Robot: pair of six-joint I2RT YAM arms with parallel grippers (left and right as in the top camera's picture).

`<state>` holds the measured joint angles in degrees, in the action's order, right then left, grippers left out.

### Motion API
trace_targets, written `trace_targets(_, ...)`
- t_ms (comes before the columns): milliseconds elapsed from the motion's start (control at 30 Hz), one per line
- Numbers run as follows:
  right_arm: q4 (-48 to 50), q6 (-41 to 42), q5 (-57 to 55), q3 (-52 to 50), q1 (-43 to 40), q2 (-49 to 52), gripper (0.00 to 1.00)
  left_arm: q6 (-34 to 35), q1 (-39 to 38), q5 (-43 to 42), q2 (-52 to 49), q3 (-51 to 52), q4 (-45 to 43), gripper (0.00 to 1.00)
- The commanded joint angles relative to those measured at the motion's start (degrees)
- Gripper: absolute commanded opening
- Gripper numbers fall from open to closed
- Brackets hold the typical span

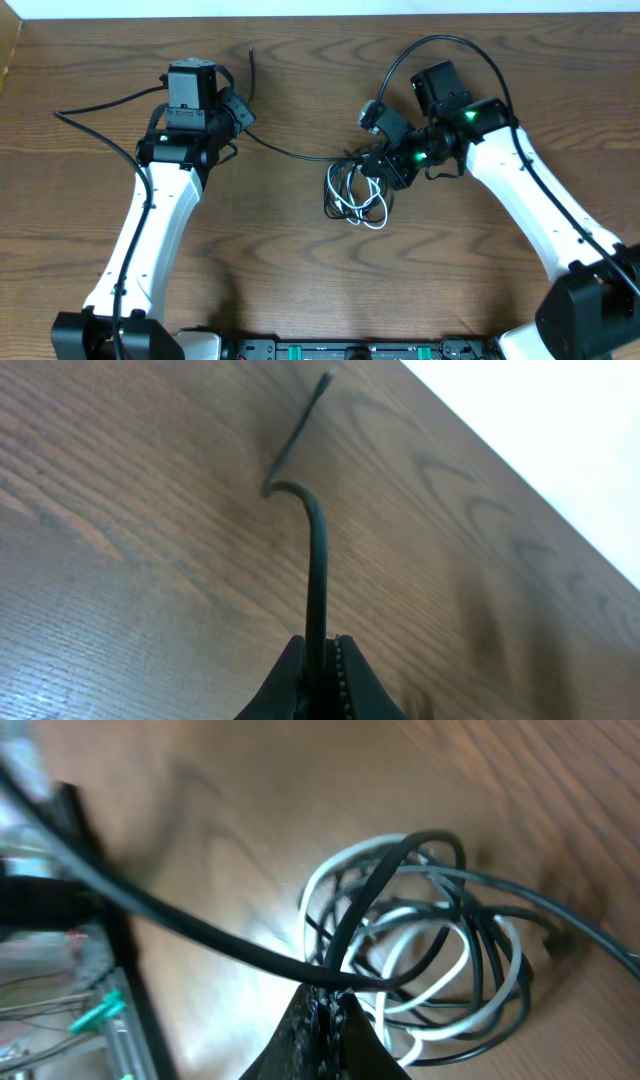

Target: Untangle cables

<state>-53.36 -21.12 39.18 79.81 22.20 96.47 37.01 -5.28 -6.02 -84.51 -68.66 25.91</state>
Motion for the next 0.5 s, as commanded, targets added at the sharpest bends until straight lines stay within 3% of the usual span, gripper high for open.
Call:
trace_targets(0,-0.22,-0.9,10.93,0.02,-0.44,-4.2,0.01,-1.38,0.13,0.76,-1.27,0.09,0.42,0.07)
trace_targets(267,-0.76,-5.49,25.4,0.02,-2.36,-12.83,0.01,-1.38,0.13,4.48,-2.64,0.09,0.9,0.07)
trace_targets(467,1.03,-4.98,31.93,0.02,-9.09,-19.34,0.01,-1.4,0.13,5.92,-3.96,0.09,1.97,0.07)
